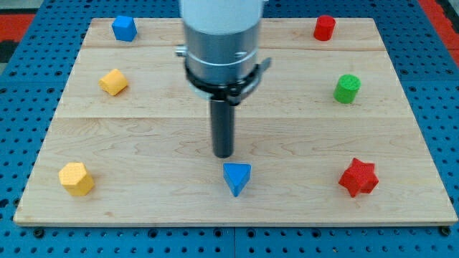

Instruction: Move the blue triangle to the left side of the red star

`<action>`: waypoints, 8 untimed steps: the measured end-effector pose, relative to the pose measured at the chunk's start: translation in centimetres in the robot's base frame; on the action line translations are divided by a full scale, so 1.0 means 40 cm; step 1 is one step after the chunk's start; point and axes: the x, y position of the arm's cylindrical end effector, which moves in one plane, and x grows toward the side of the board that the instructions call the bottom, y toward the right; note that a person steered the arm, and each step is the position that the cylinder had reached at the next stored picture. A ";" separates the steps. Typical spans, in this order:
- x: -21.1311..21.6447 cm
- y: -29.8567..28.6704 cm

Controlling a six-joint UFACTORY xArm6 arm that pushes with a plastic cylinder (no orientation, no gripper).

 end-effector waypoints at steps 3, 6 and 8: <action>0.194 -0.003; -0.040 0.087; -0.178 0.351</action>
